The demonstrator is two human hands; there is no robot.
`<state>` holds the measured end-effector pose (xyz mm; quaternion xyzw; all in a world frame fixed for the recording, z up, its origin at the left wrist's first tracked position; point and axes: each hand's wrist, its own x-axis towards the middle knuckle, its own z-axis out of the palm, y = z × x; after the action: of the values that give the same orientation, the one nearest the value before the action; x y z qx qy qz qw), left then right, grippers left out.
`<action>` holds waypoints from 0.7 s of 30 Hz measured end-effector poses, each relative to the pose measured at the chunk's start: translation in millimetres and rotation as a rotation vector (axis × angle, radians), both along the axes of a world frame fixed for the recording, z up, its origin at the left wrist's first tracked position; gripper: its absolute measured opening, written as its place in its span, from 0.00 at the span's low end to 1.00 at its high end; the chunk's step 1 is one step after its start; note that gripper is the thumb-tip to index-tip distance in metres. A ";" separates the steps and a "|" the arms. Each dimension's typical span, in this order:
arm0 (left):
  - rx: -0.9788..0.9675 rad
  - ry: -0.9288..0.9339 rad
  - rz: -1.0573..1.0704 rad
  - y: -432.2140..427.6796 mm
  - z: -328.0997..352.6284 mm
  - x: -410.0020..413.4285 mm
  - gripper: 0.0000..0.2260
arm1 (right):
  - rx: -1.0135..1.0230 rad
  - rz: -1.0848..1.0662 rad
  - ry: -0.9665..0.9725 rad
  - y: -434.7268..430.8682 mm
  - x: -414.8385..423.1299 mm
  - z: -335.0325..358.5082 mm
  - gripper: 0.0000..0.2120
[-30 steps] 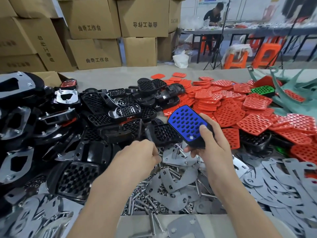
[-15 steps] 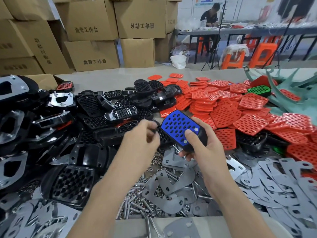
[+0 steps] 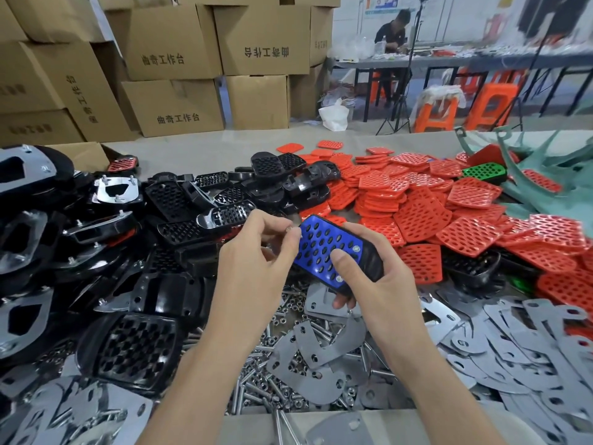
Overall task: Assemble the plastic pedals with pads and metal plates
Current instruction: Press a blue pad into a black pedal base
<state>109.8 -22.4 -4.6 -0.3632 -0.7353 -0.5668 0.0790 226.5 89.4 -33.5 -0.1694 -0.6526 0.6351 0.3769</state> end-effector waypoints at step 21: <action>0.012 -0.323 -0.224 -1.4 7.4 1.1 0.07 | -0.210 0.093 0.017 -6.9 -2.4 7.7 0.23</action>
<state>110.9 -23.8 2.7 -0.3469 -0.6899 -0.6273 -0.1013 224.1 82.5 -25.8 -0.1724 -0.5862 0.7183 0.3328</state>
